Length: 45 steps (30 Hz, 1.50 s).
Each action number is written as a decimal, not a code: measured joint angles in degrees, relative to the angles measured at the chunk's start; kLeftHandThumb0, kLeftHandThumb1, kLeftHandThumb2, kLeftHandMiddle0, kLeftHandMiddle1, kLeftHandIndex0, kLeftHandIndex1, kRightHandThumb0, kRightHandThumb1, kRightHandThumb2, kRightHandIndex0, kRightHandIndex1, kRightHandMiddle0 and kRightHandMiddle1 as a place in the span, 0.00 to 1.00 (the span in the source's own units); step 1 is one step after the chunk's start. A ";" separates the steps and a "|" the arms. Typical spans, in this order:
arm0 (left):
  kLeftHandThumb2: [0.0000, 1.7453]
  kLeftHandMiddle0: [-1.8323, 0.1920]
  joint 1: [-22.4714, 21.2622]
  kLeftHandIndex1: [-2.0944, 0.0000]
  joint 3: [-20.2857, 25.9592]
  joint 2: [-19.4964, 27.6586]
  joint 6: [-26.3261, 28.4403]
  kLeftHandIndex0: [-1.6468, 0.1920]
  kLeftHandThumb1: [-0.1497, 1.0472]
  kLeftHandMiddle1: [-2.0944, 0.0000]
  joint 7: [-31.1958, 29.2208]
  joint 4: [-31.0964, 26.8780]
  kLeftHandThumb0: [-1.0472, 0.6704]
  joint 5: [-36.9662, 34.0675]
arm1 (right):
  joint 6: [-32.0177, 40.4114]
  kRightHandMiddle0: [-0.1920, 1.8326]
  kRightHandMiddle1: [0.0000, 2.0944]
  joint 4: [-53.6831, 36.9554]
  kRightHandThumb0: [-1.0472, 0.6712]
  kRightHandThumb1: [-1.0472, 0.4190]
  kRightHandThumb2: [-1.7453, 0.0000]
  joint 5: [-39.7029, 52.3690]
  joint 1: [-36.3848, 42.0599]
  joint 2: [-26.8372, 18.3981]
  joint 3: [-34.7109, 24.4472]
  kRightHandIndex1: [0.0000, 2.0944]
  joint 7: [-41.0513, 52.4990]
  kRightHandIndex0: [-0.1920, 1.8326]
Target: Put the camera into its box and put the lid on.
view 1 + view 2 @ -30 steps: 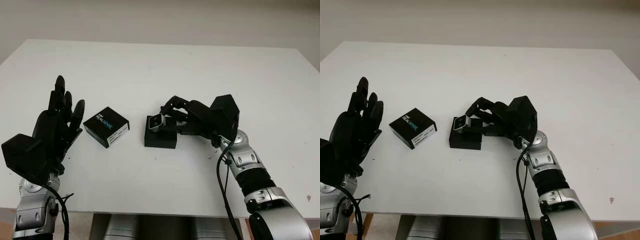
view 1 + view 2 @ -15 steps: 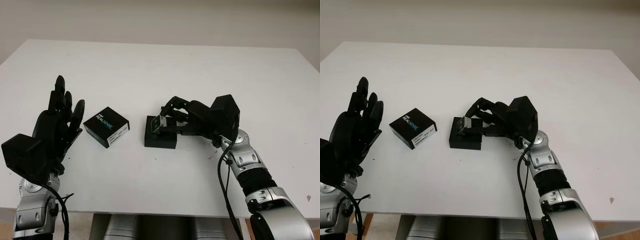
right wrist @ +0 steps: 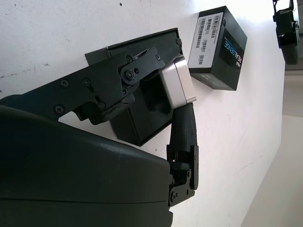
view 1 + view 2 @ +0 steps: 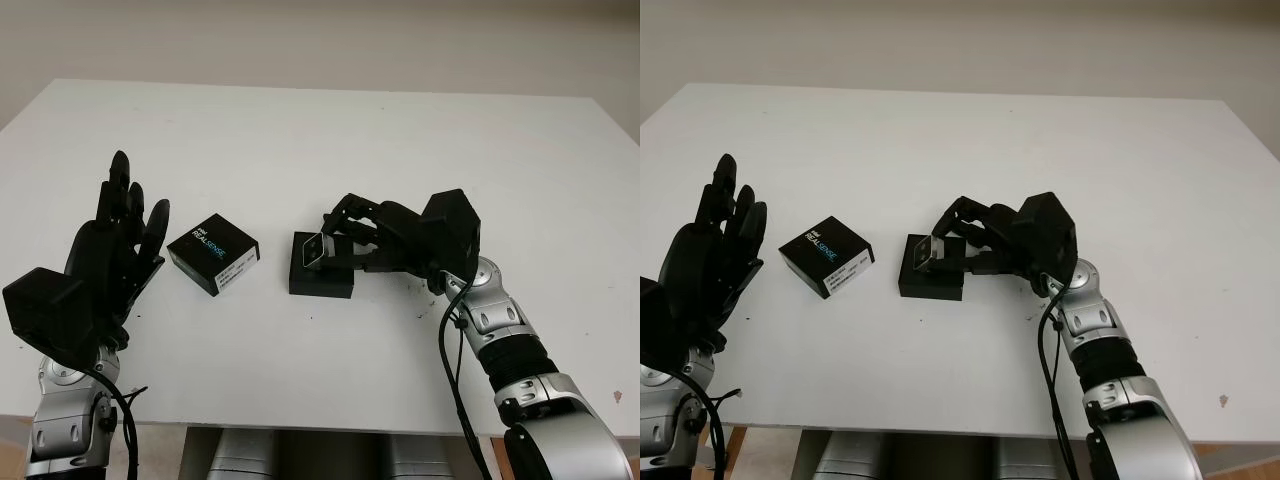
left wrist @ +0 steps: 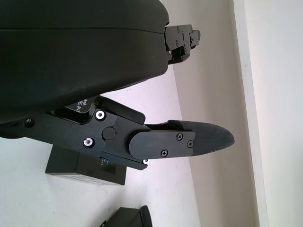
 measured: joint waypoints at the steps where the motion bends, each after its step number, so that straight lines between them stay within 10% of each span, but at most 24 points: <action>1: 0.24 0.97 0.00 0.97 0.00 0.00 0.00 0.97 1.00 0.97 -0.03 0.00 0.21 -0.03 | -0.54 0.27 0.85 -0.24 0.35 0.07 0.97 -0.86 0.00 -0.32 0.58 0.03 -0.01 0.21; 6: 0.24 0.97 0.10 0.97 0.00 0.00 0.00 0.97 1.00 0.97 -0.05 -0.44 0.21 -0.01 | -6.51 0.15 0.78 -0.74 0.29 0.07 0.97 -7.38 0.06 -3.44 4.61 0.02 -1.12 0.19; 15: 0.24 0.97 0.35 0.97 0.00 0.00 0.03 0.97 1.00 0.97 -0.08 -0.48 0.21 0.06 | -13.91 0.11 0.23 -5.17 0.21 0.06 0.97 -14.89 2.34 -7.56 8.47 0.01 -4.90 0.06; 45: 0.24 0.97 0.34 0.97 -0.01 0.05 0.28 0.97 1.00 0.97 -0.09 -0.51 0.21 0.15 | -13.90 0.08 0.04 -21.12 0.20 0.04 0.96 -16.13 5.57 -11.60 3.90 0.03 -10.64 0.02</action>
